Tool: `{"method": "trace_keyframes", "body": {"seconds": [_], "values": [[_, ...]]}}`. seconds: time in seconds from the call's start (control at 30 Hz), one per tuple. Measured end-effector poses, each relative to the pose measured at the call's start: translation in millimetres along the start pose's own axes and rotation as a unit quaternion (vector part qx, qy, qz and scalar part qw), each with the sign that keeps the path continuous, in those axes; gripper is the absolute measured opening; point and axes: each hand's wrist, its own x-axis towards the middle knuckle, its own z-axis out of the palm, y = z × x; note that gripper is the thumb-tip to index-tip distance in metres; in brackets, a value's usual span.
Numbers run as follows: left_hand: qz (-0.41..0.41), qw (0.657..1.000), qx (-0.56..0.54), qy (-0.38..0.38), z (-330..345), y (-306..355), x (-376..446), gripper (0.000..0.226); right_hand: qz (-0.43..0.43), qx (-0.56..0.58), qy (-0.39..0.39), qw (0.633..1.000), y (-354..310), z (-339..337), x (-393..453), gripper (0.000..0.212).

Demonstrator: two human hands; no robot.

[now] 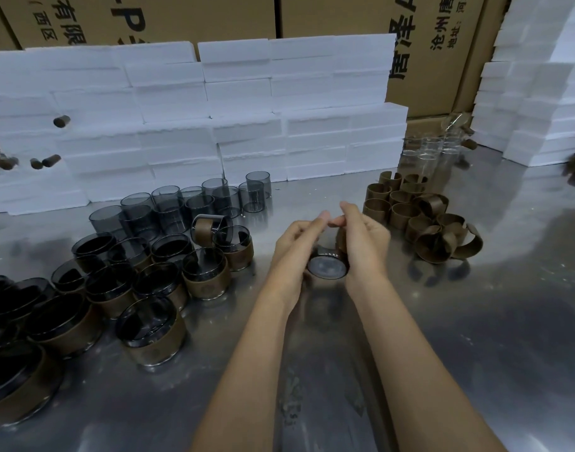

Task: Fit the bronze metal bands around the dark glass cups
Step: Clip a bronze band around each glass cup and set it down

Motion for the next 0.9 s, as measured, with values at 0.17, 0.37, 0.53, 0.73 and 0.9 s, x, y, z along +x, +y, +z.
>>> {"method": "trace_keyframes", "body": {"seconds": [0.17,0.37,0.53,0.73,0.9], "values": [[0.000,0.997,0.032,-0.065,5,-4,-5,0.072,-0.032,-0.009,0.020,0.999,-9,-8,3,0.047],[-0.039,0.972,-0.233,0.004,-2,8,1,0.028,0.055,0.056,-0.112,0.991,-9,-5,4,0.025],[-0.030,0.946,-0.322,0.017,-15,11,4,0.045,0.085,-0.050,-0.280,0.955,4,-1,0,0.024],[-0.003,0.964,-0.248,0.096,-19,14,5,0.050,0.054,-0.035,-0.313,0.948,12,-3,4,0.037],[0.031,0.978,-0.182,0.099,-19,14,6,0.048,0.027,-0.030,-0.294,0.955,12,-4,5,0.036]]}}
